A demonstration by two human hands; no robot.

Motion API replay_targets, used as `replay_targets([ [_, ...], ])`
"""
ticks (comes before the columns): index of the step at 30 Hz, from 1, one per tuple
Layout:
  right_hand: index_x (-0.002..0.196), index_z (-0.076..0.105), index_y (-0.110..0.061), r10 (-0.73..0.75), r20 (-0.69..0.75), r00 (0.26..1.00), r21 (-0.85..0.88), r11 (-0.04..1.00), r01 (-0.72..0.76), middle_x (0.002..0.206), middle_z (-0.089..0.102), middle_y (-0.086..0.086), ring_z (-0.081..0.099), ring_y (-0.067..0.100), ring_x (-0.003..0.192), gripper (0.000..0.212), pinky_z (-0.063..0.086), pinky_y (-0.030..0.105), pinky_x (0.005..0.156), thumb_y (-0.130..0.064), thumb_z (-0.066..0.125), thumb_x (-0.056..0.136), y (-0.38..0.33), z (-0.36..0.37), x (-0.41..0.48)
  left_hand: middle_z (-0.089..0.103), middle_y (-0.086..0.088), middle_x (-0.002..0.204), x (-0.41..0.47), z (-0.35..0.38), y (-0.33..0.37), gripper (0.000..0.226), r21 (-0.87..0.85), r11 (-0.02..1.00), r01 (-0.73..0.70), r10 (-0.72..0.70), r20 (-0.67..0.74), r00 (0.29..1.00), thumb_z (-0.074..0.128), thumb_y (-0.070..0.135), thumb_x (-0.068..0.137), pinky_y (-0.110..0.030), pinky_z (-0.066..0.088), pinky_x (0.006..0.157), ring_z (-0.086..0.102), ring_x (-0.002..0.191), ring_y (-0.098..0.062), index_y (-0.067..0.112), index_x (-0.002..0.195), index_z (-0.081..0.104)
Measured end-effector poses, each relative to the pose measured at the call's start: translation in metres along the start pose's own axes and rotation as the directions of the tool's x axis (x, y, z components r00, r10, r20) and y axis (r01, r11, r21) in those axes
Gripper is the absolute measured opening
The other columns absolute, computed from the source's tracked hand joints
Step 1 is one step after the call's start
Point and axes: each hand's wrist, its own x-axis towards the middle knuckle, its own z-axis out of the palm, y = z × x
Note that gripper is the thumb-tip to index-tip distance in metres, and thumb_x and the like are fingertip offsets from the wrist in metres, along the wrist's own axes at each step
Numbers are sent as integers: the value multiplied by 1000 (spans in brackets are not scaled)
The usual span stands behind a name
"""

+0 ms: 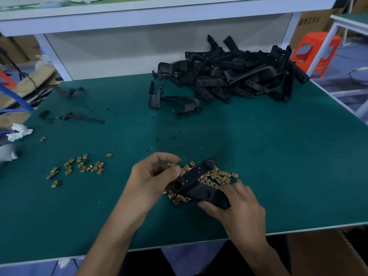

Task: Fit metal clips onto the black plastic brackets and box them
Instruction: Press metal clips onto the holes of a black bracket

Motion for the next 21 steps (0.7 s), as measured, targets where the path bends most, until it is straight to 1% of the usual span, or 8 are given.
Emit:
replay_targets([
  [6,76,66,-27,-9,-10,1000,-1,1000,9,78,53,-10,55,17,78,62,38,29,44,-85,46,70,-1,0,0,69,-6,69,0,0,-1,16,-29,999,23,-24,-37,999,69,-2,88,-15,44,50,58,56,-9,13,92,73],
  [10,77,67,-27,-15,-11,1000,-1,1000,15,77,53,-10,56,16,78,62,38,28,44,-85,47,70,0,0,-1,68,-4,70,-1,0,-3,23,-51,998,45,-47,-35,998,70,1,88,-14,43,49,57,56,-6,22,83,77],
  [12,77,68,-27,-18,-14,1000,1,1000,18,77,54,-10,56,16,77,62,36,27,44,-85,47,71,0,0,-1,67,-3,70,-1,0,-4,21,-20,999,38,-38,-28,999,74,5,87,-14,42,51,56,57,-6,26,83,76],
  [15,77,68,-27,-18,-13,1000,8,1000,18,77,54,-11,55,15,77,62,36,26,45,-85,46,71,0,1,-1,68,-3,71,-2,-2,-3,12,71,997,4,-3,-11,1000,77,19,80,-18,43,58,55,63,-10,27,88,75],
  [17,78,68,-28,-30,-2,1000,8,1000,30,78,54,-12,55,16,77,61,37,27,44,-85,46,72,0,1,0,70,-1,71,-2,-6,-1,15,134,991,-31,30,11,999,77,10,85,-16,44,59,56,63,-8,24,90,74],
  [19,80,68,-30,-38,16,999,4,999,38,79,55,-12,56,17,77,61,37,28,45,-85,45,72,0,0,0,71,0,70,-2,-12,3,18,182,982,-58,50,50,997,71,0,89,-13,43,58,57,62,-6,18,92,72],
  [21,82,69,-31,-40,25,999,6,999,40,80,56,-13,56,16,78,61,38,29,46,-85,44,73,0,0,0,71,-1,70,-2,-18,6,18,223,973,-65,45,91,995,70,0,90,-15,43,59,57,63,-8,17,94,70],
])
